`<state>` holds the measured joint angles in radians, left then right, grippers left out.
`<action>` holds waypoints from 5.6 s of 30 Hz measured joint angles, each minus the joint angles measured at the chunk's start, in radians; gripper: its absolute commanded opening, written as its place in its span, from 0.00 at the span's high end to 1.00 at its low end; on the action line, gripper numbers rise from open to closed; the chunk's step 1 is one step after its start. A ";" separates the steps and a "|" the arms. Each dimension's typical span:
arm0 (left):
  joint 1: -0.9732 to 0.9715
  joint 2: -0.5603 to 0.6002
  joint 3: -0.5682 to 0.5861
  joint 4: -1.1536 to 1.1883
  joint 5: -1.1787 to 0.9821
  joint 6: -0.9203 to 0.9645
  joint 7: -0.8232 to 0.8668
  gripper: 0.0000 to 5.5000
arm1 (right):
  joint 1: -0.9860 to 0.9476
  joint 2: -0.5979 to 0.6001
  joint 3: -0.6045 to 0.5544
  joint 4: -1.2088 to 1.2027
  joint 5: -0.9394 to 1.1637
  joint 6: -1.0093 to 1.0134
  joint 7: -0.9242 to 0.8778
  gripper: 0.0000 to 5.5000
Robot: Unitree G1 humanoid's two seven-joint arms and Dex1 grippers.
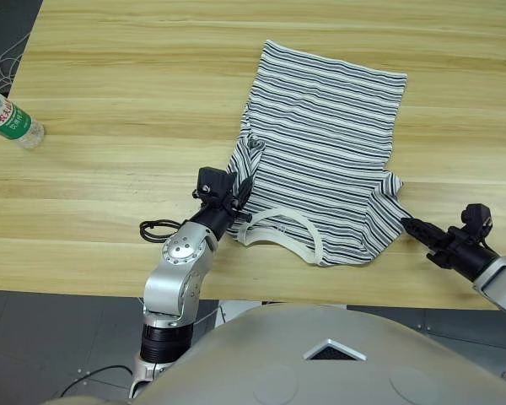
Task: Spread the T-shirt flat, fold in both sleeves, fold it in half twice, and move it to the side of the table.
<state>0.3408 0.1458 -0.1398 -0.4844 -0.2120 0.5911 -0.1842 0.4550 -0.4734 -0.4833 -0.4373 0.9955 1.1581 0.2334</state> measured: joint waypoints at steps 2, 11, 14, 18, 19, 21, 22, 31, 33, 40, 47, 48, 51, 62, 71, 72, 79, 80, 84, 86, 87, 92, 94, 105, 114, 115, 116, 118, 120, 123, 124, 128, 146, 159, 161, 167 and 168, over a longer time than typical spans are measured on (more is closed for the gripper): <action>0.000 0.000 0.002 0.000 0.000 -0.003 0.000 0.68 | -0.004 0.009 0.012 -0.006 -0.005 -0.003 -0.009 0.66; -0.001 0.001 0.007 0.000 0.000 -0.004 0.000 0.68 | -0.022 0.043 0.060 -0.024 -0.013 -0.011 -0.028 0.76; -0.003 0.001 0.008 0.000 0.000 -0.004 0.000 0.68 | -0.028 0.054 0.076 -0.024 -0.022 -0.020 -0.032 0.87; -0.005 0.001 0.011 0.000 0.000 -0.004 0.000 0.68 | -0.029 0.061 0.085 -0.022 -0.050 -0.040 -0.037 0.97; -0.006 0.001 0.012 0.000 0.000 -0.004 0.000 0.68 | -0.030 0.061 0.088 -0.020 -0.052 -0.043 -0.037 0.97; -0.011 0.001 0.016 0.001 0.000 -0.004 0.000 0.68 | -0.037 0.061 0.092 -0.014 -0.054 -0.048 -0.037 0.97; -0.014 0.001 0.018 0.001 0.000 -0.005 0.000 0.68 | -0.042 0.061 0.093 -0.011 -0.058 -0.051 -0.037 0.97; -0.027 0.001 0.023 0.014 0.000 -0.010 -0.001 0.68 | -0.135 0.016 0.089 0.085 -0.208 -0.161 -0.047 0.97; -0.027 0.001 0.025 0.018 0.000 -0.010 -0.001 0.68 | -0.156 -0.016 0.090 0.112 -0.260 -0.180 -0.046 0.97; -0.027 0.001 0.026 0.019 0.000 -0.013 -0.002 0.68 | -0.227 -0.065 0.092 0.157 -0.355 -0.240 -0.006 0.97; -0.026 0.001 0.029 0.019 0.000 -0.016 -0.002 0.68 | -0.229 -0.081 0.125 0.043 -0.402 -0.283 0.046 0.97; -0.026 0.002 0.030 0.019 0.000 -0.016 -0.002 0.68 | -0.219 -0.087 0.143 0.023 -0.404 -0.280 0.058 0.97; -0.024 0.002 0.030 0.019 0.000 -0.017 -0.002 0.68 | -0.170 -0.122 0.217 -0.017 -0.426 -0.252 0.097 0.97; -0.022 0.002 0.030 0.019 0.000 -0.024 -0.002 0.68 | -0.170 -0.140 0.396 -0.031 -0.541 -0.241 0.122 0.97; -0.023 0.000 0.030 0.021 0.000 -0.032 -0.002 0.68 | -0.197 -0.117 0.399 -0.033 -0.559 -0.222 0.118 0.97; -0.023 0.000 0.030 0.023 0.000 -0.032 -0.002 0.68 | -0.198 -0.118 0.403 -0.035 -0.560 -0.211 0.122 0.94; -0.025 0.000 0.030 0.028 0.000 -0.033 -0.001 0.68 | -0.193 -0.153 0.429 -0.059 -0.571 -0.198 0.163 0.78; -0.025 0.000 0.030 0.028 0.000 -0.033 -0.001 0.68 | -0.188 -0.158 0.433 -0.065 -0.571 -0.197 0.173 0.78; -0.025 0.000 0.030 0.028 0.000 -0.040 -0.001 0.68 | -0.188 -0.161 0.447 -0.078 -0.571 -0.198 0.189 0.78; -0.025 0.000 0.030 0.028 0.000 -0.041 -0.001 0.68 | -0.193 -0.152 0.436 -0.078 -0.571 -0.212 0.188 0.78; -0.025 0.000 0.030 0.028 0.000 -0.041 -0.001 0.68 | -0.199 -0.146 0.424 -0.079 -0.569 -0.219 0.187 0.78; -0.025 0.000 0.030 0.028 0.000 -0.041 -0.002 0.68 | -0.215 -0.117 0.382 -0.113 -0.539 -0.238 0.192 0.78; -0.025 0.000 0.030 0.028 0.000 -0.042 -0.002 0.68 | -0.215 -0.116 0.378 -0.122 -0.527 -0.238 0.195 0.78; -0.024 0.003 0.034 0.034 0.000 -0.045 -0.002 0.68 | -0.165 -0.176 0.492 -0.116 -0.543 -0.188 0.255 0.78; -0.024 0.012 0.038 0.039 0.000 -0.048 -0.002 0.68 | -0.170 -0.132 0.429 -0.106 -0.479 -0.238 0.286 0.78; -0.024 0.012 0.038 0.040 0.000 -0.048 -0.003 0.68 | -0.175 -0.128 0.409 -0.113 -0.453 -0.235 0.295 0.78; -0.024 0.015 0.037 0.040 0.000 -0.048 -0.004 0.68 | -0.187 -0.124 0.382 -0.119 -0.416 -0.221 0.307 0.78; -0.025 0.022 0.037 0.042 0.000 -0.048 -0.005 0.68 | -0.215 -0.124 0.332 -0.123 -0.354 -0.193 0.323 0.78; -0.029 0.023 0.037 0.046 0.000 -0.048 -0.006 0.68 | -0.238 -0.136 0.292 -0.122 -0.301 -0.170 0.352 0.78; -0.030 0.027 0.037 0.047 0.000 -0.048 -0.007 0.68 | -0.273 -0.164 0.229 -0.115 -0.218 -0.139 0.392 0.78; -0.030 0.030 0.037 0.047 -0.001 -0.048 -0.008 0.68 | -0.289 -0.172 0.214 -0.100 -0.207 -0.137 0.401 0.78; -0.036 0.059 0.047 0.054 -0.041 -0.031 -0.075 0.68 | -0.344 -0.273 0.203 0.084 -0.313 -0.283 0.494 0.73; -0.197 0.548 -0.062 0.500 0.391 -0.835 -0.419 0.68 | -0.600 -0.452 0.574 1.149 -1.216 -2.055 0.673 0.45; -0.341 0.638 -0.250 0.661 0.671 -1.328 -0.332 0.48 | -0.787 -0.510 0.773 1.423 -1.569 -2.547 0.329 0.45; -0.353 0.640 -0.267 0.673 0.705 -1.380 -0.307 0.48 | -0.806 -0.527 0.803 1.448 -1.595 -2.588 0.309 0.45; -0.389 0.638 -0.306 0.696 0.771 -1.434 -0.241 0.48 | -0.840 -0.539 0.873 1.474 -1.631 -2.657 0.266 0.45; -0.396 0.636 -0.314 0.699 0.779 -1.436 -0.233 0.48 | -0.846 -0.546 0.886 1.477 -1.646 -2.667 0.255 0.45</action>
<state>-0.0556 0.7818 -0.4534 0.2145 0.5673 -0.8453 -0.4168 -0.3912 -1.0194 0.4030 1.0401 -0.6508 -1.5094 0.4888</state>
